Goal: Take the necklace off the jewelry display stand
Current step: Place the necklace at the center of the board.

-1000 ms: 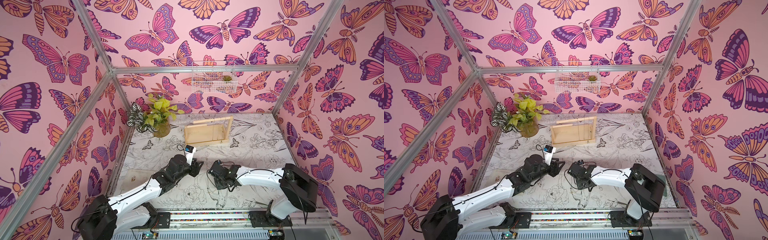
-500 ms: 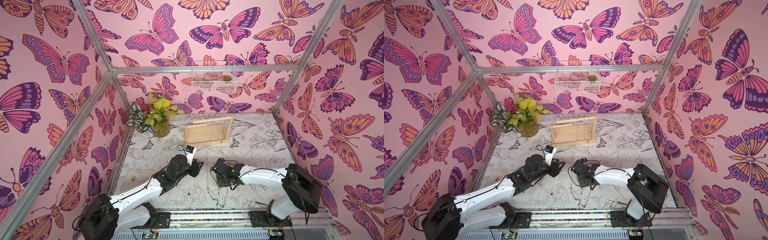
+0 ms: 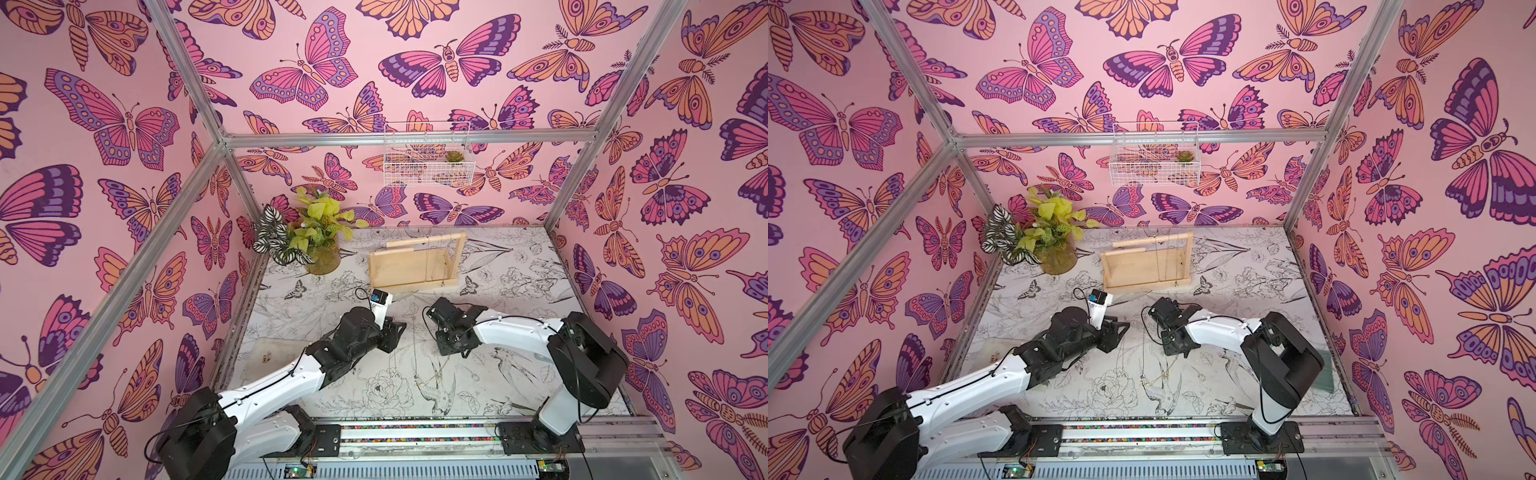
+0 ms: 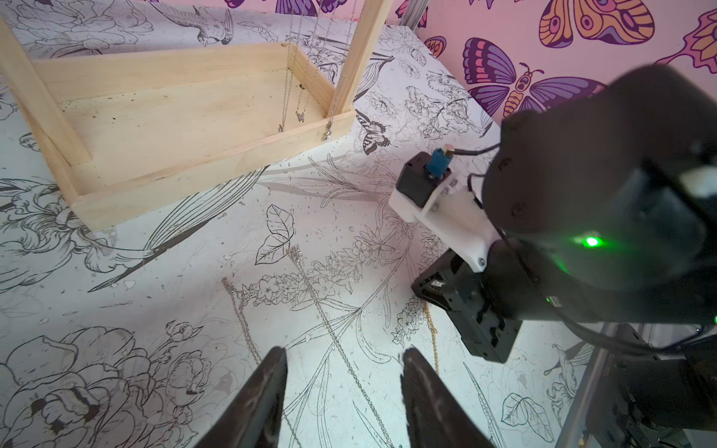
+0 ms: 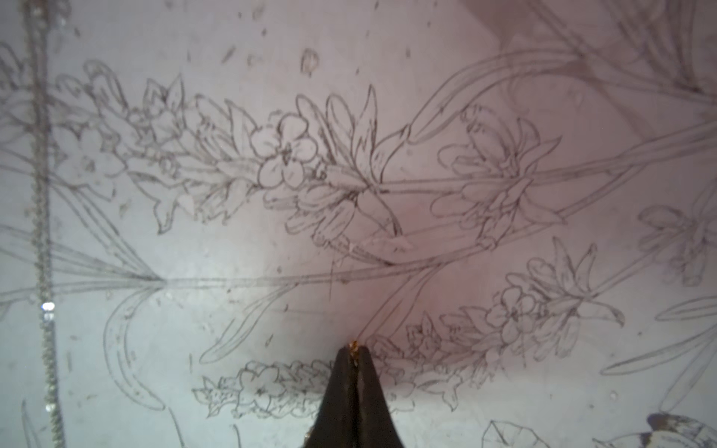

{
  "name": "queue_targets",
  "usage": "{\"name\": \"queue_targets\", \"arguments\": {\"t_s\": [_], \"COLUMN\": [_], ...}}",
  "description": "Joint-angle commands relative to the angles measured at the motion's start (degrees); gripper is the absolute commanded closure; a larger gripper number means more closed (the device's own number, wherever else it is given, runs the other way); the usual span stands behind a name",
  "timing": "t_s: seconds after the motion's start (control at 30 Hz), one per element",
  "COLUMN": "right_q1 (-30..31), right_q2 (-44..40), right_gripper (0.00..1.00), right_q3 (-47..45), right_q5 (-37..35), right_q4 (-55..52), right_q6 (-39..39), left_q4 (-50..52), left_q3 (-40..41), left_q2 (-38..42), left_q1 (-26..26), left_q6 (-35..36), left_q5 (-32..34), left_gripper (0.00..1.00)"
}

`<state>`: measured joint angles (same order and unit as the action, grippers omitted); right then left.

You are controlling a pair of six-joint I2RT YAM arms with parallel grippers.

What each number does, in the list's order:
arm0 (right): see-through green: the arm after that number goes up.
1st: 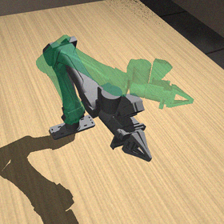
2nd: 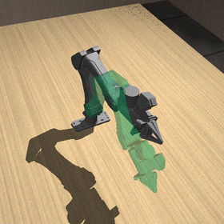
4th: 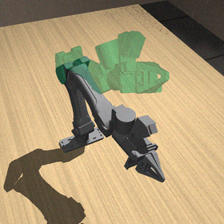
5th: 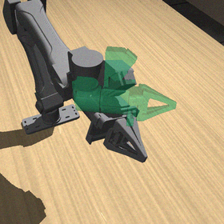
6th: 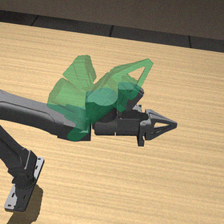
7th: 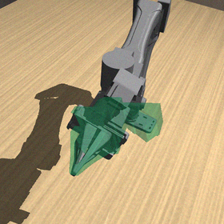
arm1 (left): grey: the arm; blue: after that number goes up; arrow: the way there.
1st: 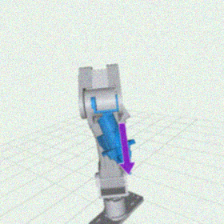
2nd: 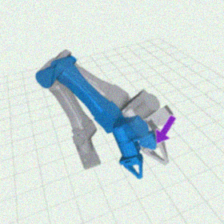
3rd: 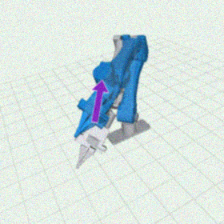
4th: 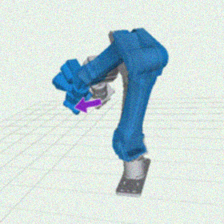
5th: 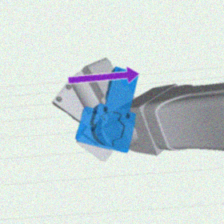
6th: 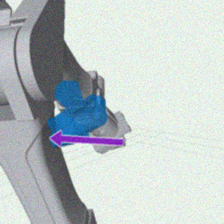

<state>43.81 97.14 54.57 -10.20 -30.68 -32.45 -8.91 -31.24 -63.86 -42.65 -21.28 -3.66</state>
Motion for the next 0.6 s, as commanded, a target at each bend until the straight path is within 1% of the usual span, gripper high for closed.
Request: {"name": "queue_targets", "arguments": {"t_s": [0.0, 0.37, 0.57], "right_q1": [-1.6, -6.0, -6.9], "right_q2": [2.1, 11.6, 16.1], "right_gripper": [0.93, 0.93, 0.92], "right_q3": [2.1, 15.2, 21.1], "right_q5": [1.1, 3.6, 4.3], "right_q4": [-2.3, -4.3, -5.4], "right_q6": [3.6, 8.9, 10.7], "left_q4": [2.5, 4.0, 5.5], "left_q3": [-1.3, -1.6, -1.1], "left_q2": [0.7, 1.2, 2.6], "left_q1": [0.6, 1.3, 1.6], "left_q6": [0.1, -0.2, 0.1], "left_q5": [-0.7, -0.8, -0.4], "left_gripper": [0.49, 0.49, 0.49]}}
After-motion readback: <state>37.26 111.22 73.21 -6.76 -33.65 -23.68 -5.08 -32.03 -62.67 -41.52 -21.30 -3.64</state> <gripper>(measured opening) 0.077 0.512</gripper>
